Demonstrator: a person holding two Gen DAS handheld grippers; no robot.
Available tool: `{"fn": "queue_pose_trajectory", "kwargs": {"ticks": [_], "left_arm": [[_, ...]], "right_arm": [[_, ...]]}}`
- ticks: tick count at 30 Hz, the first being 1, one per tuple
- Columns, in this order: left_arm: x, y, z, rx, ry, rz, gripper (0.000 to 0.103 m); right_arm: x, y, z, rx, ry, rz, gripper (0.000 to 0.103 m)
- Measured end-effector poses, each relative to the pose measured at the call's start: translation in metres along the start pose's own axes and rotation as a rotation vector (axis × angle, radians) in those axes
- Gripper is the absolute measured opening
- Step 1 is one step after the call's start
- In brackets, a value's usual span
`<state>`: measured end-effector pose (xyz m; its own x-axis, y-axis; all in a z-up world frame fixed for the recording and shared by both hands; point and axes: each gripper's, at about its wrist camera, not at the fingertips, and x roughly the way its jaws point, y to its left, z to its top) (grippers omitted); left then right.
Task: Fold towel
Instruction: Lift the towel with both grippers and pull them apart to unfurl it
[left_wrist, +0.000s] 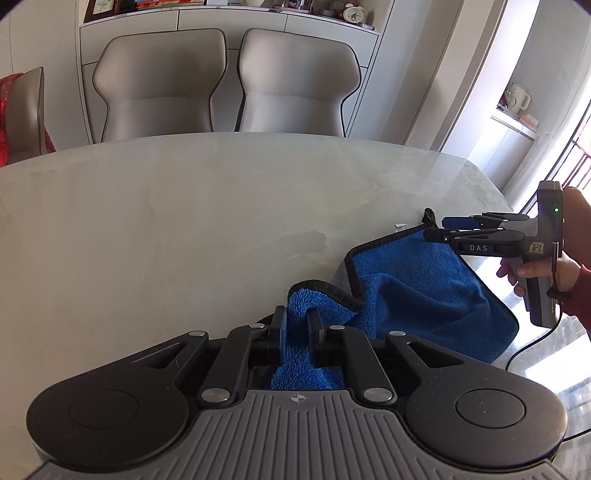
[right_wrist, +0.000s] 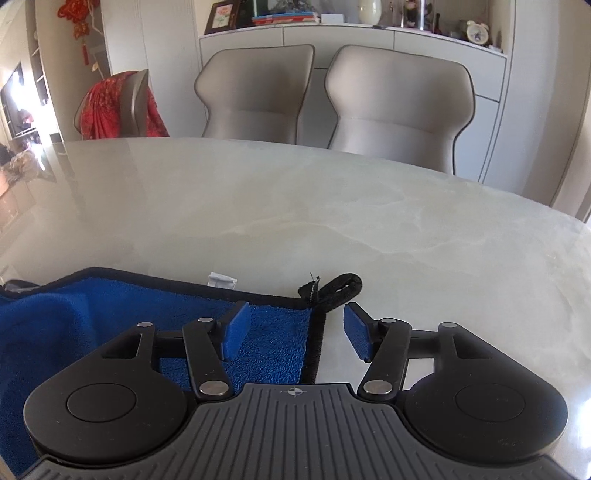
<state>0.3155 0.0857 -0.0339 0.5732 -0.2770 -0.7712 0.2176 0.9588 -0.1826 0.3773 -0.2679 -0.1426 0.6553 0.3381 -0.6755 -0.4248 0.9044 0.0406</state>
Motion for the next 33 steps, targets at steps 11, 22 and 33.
{"fn": "queue_pose_trajectory", "kwargs": {"ticks": [11, 22, 33], "left_arm": [[0.010, 0.005, 0.001, -0.004, 0.015, 0.001, 0.011], [0.017, 0.008, 0.000, -0.025, 0.023, 0.002, 0.011], [-0.024, 0.007, 0.025, -0.036, -0.093, 0.028, 0.011]], "right_arm": [[0.008, 0.004, -0.011, -0.006, -0.039, 0.046, 0.094], [0.003, 0.002, 0.001, 0.014, -0.027, 0.140, 0.010], [-0.096, -0.012, 0.049, 0.102, -0.205, 0.266, 0.009]]}}
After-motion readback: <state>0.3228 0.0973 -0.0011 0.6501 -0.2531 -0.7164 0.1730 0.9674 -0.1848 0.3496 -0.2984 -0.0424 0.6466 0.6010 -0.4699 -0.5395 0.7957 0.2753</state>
